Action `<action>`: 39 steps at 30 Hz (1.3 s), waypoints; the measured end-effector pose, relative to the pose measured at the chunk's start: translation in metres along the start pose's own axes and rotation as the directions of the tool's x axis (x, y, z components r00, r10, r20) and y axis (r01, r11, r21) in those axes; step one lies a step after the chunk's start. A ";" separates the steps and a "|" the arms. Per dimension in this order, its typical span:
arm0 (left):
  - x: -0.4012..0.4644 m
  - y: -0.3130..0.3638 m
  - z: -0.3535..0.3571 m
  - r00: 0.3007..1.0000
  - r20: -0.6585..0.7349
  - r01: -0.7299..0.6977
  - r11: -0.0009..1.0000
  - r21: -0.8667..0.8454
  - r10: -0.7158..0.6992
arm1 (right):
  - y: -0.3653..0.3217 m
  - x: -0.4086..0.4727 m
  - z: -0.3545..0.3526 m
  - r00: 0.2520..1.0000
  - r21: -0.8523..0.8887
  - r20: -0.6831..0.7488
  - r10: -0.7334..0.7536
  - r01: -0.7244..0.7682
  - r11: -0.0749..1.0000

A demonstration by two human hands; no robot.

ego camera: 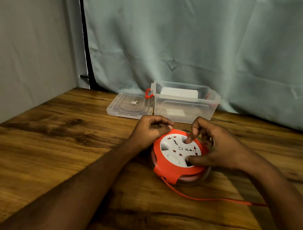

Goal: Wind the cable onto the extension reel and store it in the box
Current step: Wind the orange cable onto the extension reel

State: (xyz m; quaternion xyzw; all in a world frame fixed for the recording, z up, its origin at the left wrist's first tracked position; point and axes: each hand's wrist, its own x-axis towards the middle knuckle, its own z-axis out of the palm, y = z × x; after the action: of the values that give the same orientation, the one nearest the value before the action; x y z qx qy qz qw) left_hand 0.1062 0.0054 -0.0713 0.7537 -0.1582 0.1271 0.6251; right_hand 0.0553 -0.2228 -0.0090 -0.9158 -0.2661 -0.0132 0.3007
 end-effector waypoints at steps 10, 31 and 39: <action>-0.001 0.000 0.002 0.999 -0.031 -0.015 1.000 0.023 0.016 | -0.013 0.004 0.018 0.986 -0.268 -0.164 0.015 -0.059 0.962; -0.002 0.002 0.000 1.000 0.004 0.031 0.999 -0.027 -0.031 | -0.009 0.001 0.005 0.999 -0.168 -0.008 -0.049 0.047 0.985; -0.001 0.000 0.000 1.000 -0.015 0.012 1.000 -0.008 -0.012 | 0.011 0.004 0.002 0.996 -0.069 0.064 -0.065 0.069 0.995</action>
State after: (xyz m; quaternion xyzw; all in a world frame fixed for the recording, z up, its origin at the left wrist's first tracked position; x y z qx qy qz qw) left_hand 0.1050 0.0053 -0.0720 0.7513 -0.1495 0.1284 0.6299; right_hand 0.0634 -0.2270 -0.0162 -0.9163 -0.3053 -0.0044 0.2590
